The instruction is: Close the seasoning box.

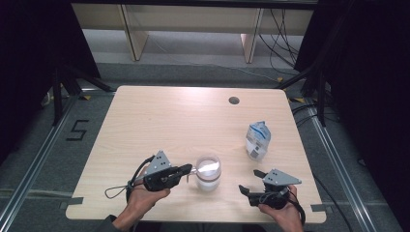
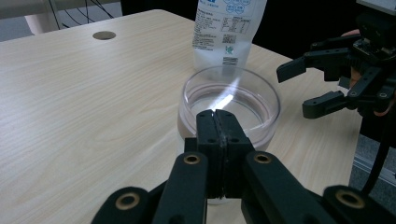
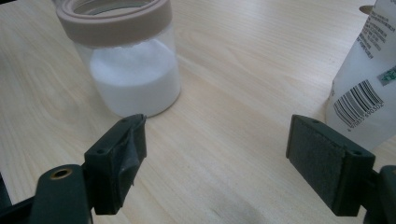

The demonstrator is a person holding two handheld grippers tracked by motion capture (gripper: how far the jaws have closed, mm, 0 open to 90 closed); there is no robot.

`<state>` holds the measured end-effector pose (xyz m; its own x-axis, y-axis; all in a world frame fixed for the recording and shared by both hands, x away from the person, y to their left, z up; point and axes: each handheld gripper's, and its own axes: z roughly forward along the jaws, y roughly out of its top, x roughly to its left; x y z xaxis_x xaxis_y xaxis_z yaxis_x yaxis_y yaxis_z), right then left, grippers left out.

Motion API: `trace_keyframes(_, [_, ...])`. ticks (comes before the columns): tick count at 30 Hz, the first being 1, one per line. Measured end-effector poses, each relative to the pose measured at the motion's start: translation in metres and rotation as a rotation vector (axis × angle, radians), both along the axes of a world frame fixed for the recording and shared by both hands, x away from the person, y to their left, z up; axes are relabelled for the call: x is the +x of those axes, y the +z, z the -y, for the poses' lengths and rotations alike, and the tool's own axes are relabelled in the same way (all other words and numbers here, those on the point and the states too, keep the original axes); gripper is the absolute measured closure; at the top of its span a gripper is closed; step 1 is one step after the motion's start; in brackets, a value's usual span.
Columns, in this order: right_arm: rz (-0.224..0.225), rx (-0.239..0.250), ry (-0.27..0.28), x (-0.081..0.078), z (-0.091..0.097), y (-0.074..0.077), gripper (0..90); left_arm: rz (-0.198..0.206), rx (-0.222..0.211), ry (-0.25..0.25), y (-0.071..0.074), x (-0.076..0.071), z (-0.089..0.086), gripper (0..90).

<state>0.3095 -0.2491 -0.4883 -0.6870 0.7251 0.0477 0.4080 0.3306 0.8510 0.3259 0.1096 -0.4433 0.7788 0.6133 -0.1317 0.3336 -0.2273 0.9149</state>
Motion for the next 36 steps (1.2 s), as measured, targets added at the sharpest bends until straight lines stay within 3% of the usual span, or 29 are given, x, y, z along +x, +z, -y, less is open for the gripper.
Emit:
trace_keyframes(4, [0.002,-0.001,0.002,0.000,0.000,0.000,21.1,0.001,-0.006,-0.016,0.001,0.001,-0.001,87.0])
trace_keyframes(6, [-0.031,0.011,-0.015,-0.003,-0.002,0.000,21.1,-0.008,-0.006,-0.010,0.002,0.000,-0.003,85.2])
trace_keyframes(7, [0.002,-0.002,0.001,0.000,0.000,0.000,21.0,-0.015,-0.009,-0.012,0.002,0.000,-0.003,83.9])
trace_keyframes(9, [0.003,0.000,0.001,0.000,0.000,0.000,21.1,-0.029,-0.028,-0.031,0.003,0.001,-0.004,79.9])
trace_keyframes(17, [0.009,0.017,0.007,0.000,0.001,0.001,20.4,-0.080,-0.070,-0.044,0.004,0.002,-0.007,52.3])
trace_keyframes(22, [0.028,0.037,0.015,0.000,0.000,0.002,18.7,-0.097,-0.056,-0.038,0.003,0.002,-0.010,35.8])
trace_keyframes(24, [0.056,0.047,0.023,0.001,0.001,0.002,18.0,-0.104,-0.049,-0.032,0.002,0.001,-0.011,31.9])
trace_keyframes(25, [0.019,0.069,0.013,-0.002,0.000,0.003,17.5,-0.107,-0.048,-0.033,0.001,0.001,-0.011,30.6])
trace_keyframes(27, [0.013,0.073,0.020,-0.001,0.001,0.003,17.2,-0.112,-0.042,-0.033,-0.001,0.000,-0.013,28.7])
trace_keyframes(34, [0.034,0.103,0.034,-0.001,0.000,0.003,16.0,-0.123,-0.029,-0.024,-0.004,-0.002,-0.017,25.3])
trace_keyframes(36, [0.048,0.091,0.037,-0.001,0.001,0.004,15.9,-0.125,-0.016,-0.016,-0.005,-0.003,-0.017,24.7])
